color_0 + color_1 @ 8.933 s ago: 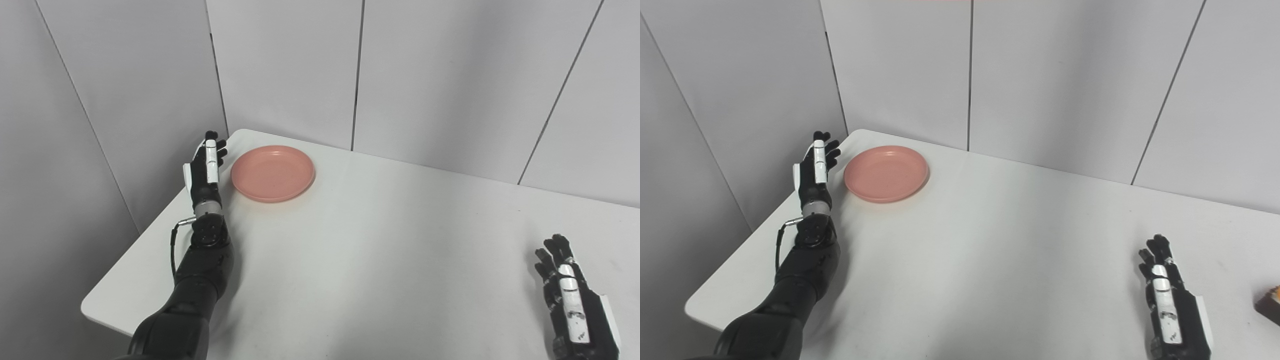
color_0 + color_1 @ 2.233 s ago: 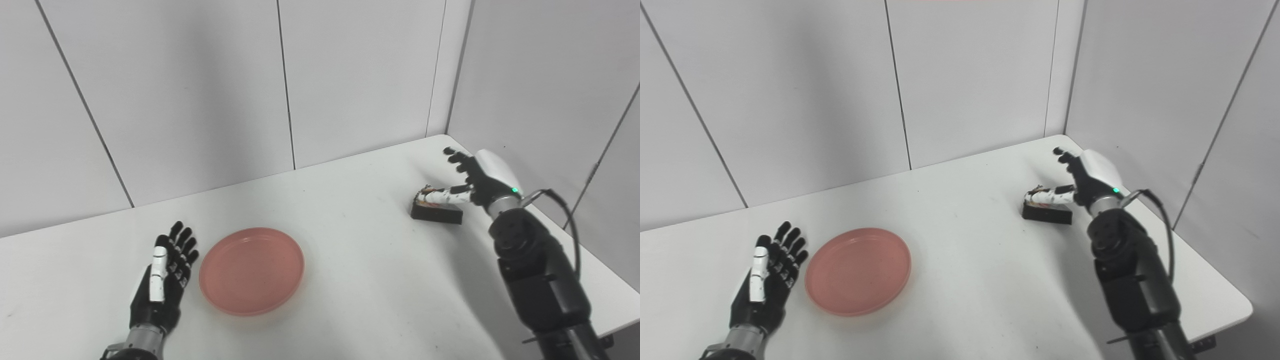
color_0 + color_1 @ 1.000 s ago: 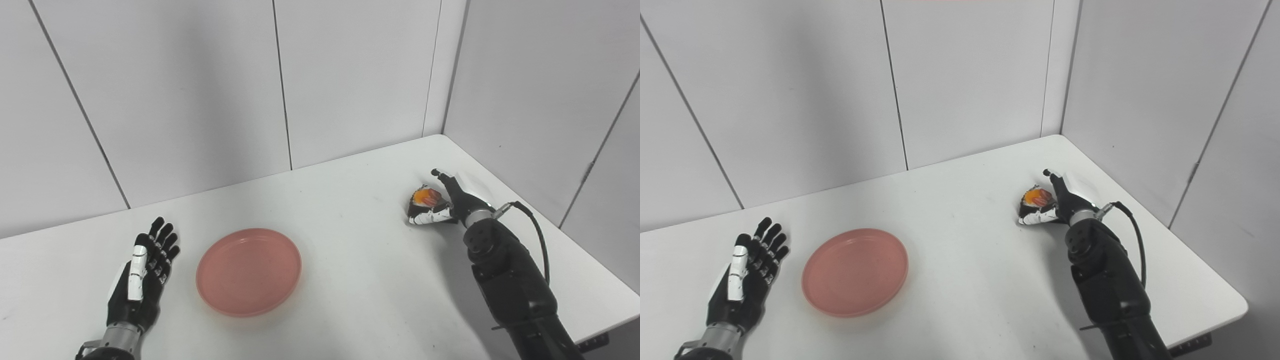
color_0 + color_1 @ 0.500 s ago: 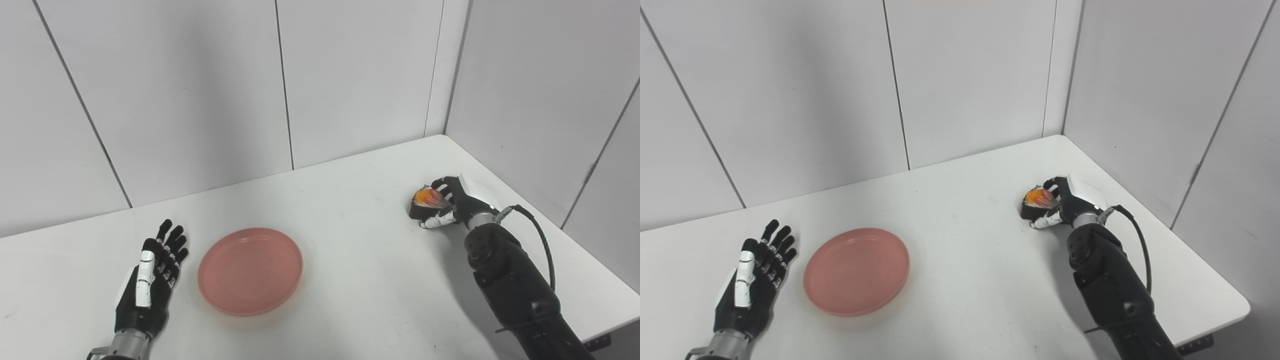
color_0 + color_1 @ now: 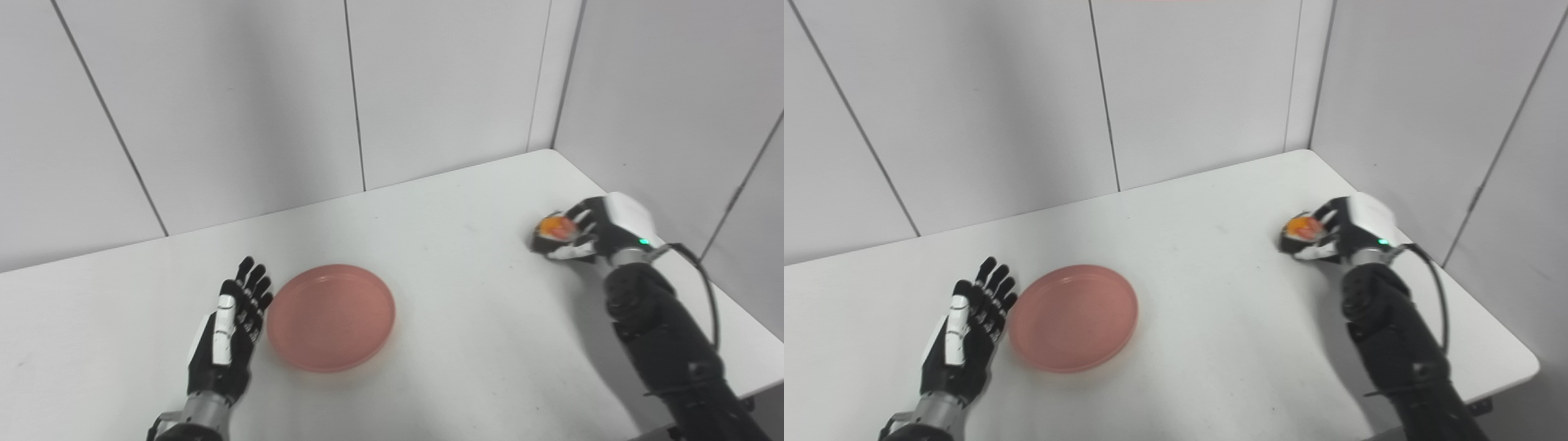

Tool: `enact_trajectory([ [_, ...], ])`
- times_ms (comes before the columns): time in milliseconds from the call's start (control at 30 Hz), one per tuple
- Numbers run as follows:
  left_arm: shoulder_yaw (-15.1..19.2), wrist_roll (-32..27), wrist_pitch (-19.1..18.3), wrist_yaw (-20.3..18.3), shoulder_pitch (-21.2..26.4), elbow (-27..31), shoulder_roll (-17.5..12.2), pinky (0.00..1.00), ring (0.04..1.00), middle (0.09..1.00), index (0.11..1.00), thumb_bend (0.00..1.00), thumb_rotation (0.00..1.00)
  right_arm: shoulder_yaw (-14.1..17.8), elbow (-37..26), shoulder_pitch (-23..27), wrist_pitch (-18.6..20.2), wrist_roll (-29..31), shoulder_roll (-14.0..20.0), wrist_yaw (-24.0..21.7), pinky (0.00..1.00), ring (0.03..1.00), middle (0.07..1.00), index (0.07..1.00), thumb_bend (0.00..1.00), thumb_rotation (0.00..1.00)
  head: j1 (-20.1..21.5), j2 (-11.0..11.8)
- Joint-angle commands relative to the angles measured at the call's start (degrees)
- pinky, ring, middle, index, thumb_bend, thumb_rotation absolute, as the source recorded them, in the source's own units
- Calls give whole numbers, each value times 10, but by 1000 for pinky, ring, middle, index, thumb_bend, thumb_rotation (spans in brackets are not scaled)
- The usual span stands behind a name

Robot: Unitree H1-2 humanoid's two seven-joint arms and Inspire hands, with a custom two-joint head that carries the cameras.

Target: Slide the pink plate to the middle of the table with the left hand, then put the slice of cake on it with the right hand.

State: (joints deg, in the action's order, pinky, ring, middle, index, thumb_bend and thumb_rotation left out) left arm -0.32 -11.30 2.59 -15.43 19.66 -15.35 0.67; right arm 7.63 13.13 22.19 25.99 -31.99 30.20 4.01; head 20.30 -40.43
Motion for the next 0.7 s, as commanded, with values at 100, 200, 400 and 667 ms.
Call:
enact_trajectory([
  [100,4,-1,-6,16,18,19,2,1000,1000,1000,1000,623,1000,7,-37,16,-60,16,17,40,330,400,440,534,521,0,-13,-1],
  [200,1,3,-1,24,19,14,8,1000,1000,1000,1000,612,1000,12,-55,16,-72,27,15,44,320,389,438,535,521,0,-31,-3],
  [400,-8,11,-2,40,19,8,22,1000,1000,1000,1000,614,1000,13,-126,18,-75,70,9,16,290,364,442,534,522,0,-79,-1],
  [667,-22,34,0,62,19,3,40,1000,1000,1000,1000,609,1000,-25,-225,13,-66,98,-17,-40,296,371,445,542,520,1,-124,7],
])
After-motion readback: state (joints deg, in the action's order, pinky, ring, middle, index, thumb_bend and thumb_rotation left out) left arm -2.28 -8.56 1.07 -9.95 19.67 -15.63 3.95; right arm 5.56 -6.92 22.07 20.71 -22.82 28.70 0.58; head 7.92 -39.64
